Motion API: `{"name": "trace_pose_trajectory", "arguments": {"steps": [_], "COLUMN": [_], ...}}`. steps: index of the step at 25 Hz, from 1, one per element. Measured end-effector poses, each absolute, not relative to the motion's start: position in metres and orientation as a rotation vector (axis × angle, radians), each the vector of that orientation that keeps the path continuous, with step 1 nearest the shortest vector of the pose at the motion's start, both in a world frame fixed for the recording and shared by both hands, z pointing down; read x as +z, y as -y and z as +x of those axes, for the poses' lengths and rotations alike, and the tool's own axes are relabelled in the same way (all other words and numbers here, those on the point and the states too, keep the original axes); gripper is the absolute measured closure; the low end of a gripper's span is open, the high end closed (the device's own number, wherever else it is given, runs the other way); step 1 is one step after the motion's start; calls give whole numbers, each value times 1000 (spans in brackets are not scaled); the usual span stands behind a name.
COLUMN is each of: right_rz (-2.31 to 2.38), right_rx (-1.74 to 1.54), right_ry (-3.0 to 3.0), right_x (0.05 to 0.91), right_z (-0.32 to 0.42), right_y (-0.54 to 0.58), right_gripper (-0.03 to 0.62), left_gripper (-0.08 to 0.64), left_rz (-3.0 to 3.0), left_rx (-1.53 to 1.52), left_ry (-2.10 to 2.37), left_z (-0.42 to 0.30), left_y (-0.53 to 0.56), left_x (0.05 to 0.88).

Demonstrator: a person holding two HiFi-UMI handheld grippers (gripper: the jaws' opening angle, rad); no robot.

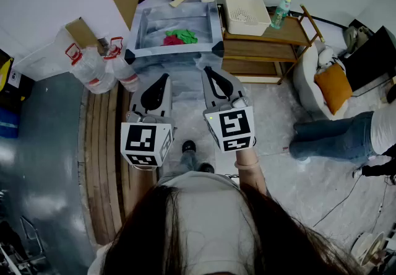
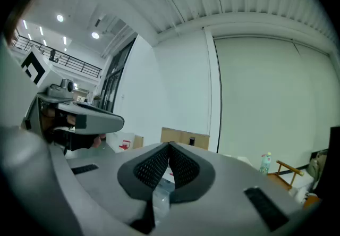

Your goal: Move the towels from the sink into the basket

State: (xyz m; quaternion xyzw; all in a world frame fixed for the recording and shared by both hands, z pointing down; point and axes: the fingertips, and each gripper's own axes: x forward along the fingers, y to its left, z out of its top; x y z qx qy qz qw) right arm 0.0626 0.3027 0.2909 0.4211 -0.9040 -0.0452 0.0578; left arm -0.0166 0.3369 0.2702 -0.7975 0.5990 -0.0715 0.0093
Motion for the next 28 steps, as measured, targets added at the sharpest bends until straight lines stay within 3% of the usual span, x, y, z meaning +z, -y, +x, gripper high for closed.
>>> {"name": "trace_pose_trajectory", "arguments": {"steps": [28], "right_rz": [1273], "right_rx": [49], "right_ry": [2693], "right_x": [304], "right_z": [-30], "right_y": [-169], "right_gripper": [566], "left_gripper": [552], "left_rz": [-2670], "left_rx": [-207], "left_ry": [-1753], "left_z": [-105], "left_y": [-199], "left_x": [290]}}
